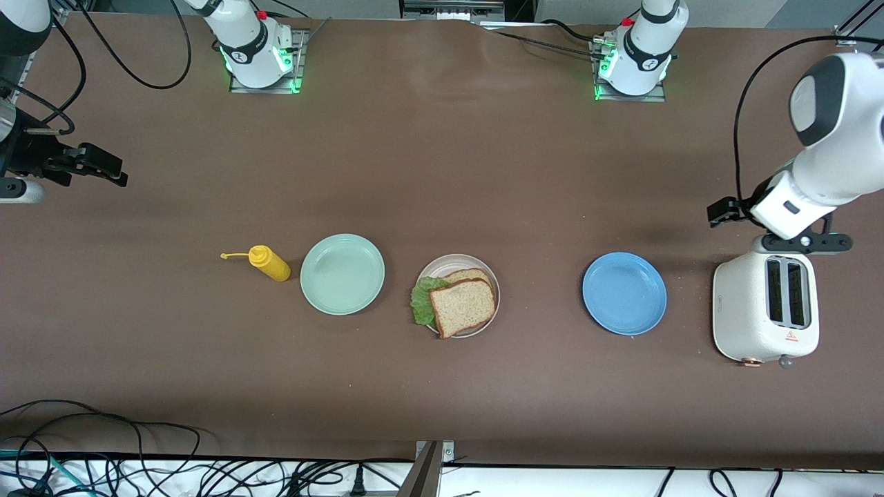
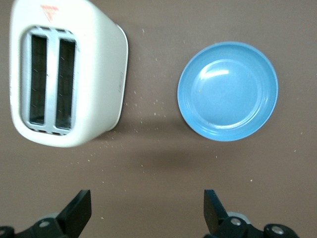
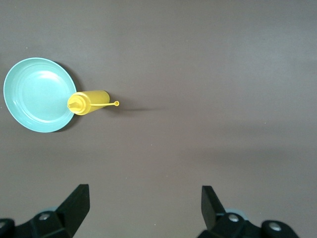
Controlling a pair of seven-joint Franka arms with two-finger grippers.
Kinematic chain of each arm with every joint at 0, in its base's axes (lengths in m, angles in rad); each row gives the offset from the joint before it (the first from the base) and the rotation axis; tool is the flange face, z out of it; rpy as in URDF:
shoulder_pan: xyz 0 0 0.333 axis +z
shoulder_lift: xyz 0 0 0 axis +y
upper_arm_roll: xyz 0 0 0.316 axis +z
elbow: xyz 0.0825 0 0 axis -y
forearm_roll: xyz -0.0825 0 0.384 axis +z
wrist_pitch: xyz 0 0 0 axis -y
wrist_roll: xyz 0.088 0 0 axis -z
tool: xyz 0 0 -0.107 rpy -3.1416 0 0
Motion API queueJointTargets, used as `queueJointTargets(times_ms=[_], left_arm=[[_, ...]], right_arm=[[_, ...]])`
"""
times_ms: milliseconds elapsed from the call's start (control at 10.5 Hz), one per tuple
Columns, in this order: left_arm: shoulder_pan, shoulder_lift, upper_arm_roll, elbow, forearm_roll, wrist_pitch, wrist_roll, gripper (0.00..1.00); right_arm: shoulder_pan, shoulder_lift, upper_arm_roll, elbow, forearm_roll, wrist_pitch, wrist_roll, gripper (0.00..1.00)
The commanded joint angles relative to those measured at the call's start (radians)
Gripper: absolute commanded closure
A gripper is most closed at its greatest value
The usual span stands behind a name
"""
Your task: Make sandwich on beige plate with both arms
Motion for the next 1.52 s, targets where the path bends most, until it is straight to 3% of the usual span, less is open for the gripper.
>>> queueJointTargets(times_ms=[0, 285, 569, 854, 1423], left_arm=[[0.036, -0.05, -0.011, 0.047, 0.012, -0.09, 0.013, 0.0], [0.038, -0.052, -0.011, 0.239, -0.047, -0.323, 0.011, 0.0], [0.031, -0.087, -0.017, 0.324, -0.049, -0.39, 0.013, 0.0], [0.023, -0.081, -0.02, 0.342, -0.081, -0.456, 0.033, 0.0], [0.026, -0.044, -0.025, 0.342, -0.092, -0.451, 0.057, 0.0]], right_arm=[[-0.001, 0.007, 0.0, 0.024, -0.007, -0.021, 0.009, 0.0], [-0.001, 0.007, 0.002, 0.024, -0.002, -0.021, 0.02, 0.0], [-0.001, 0.007, 0.002, 0.024, -0.002, -0.021, 0.02, 0.0], [0.0, 0.008, 0.002, 0.024, -0.004, -0.021, 0.017, 0.0], [0.0, 0.008, 0.002, 0.024, -0.002, -0.021, 0.013, 0.0]])
